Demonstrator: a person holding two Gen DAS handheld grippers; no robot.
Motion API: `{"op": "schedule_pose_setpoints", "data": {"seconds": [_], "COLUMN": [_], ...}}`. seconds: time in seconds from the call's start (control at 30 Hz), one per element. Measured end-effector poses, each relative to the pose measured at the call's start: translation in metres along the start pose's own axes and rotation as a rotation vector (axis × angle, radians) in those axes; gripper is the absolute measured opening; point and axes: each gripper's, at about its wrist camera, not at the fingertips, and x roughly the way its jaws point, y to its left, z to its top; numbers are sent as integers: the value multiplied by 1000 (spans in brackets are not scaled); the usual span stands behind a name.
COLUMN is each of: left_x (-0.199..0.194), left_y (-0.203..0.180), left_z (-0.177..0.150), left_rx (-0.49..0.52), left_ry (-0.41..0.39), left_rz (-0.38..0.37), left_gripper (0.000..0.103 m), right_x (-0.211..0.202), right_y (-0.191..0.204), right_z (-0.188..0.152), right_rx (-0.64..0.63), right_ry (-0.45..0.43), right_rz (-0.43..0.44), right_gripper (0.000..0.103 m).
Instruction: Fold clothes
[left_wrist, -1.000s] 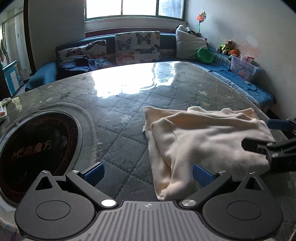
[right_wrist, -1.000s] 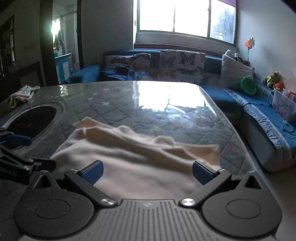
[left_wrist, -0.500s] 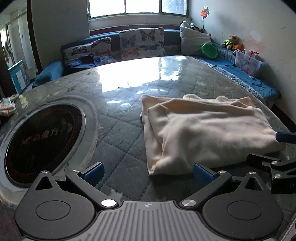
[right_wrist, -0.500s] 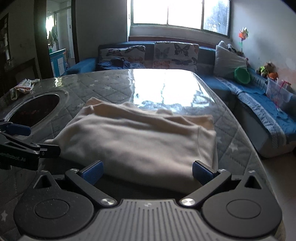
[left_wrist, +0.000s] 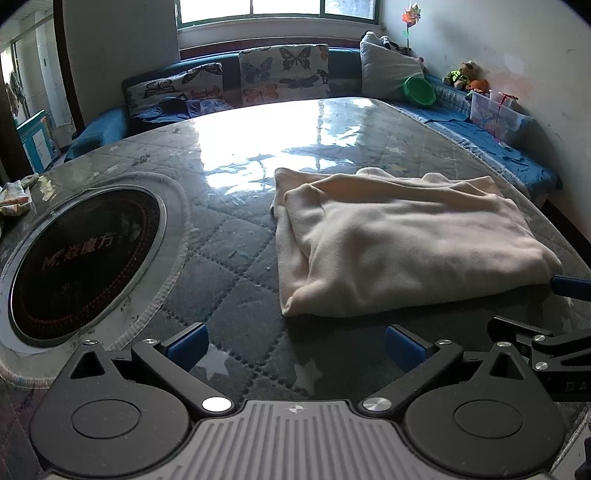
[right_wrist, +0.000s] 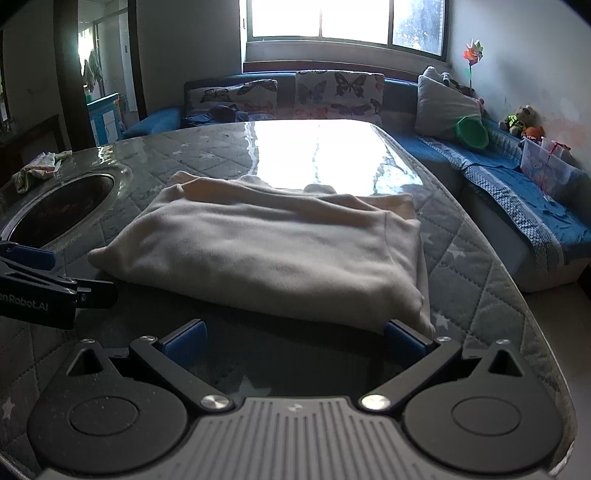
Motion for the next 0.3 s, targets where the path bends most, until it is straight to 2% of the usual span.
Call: {"op": "schedule_pose_setpoints", "data": {"seconds": [0.3], "left_x": [-3], "left_y": [-4], "left_z": [-3], "left_rx": [1], "left_ry": [-1], "left_rz": [-4], "left_gripper": [103], "right_x": [-4], "right_y": [1], "right_z": [-5], "right_rx": [6], "right_ry": [7], "right_rz": [0], "right_gripper": [103]}}
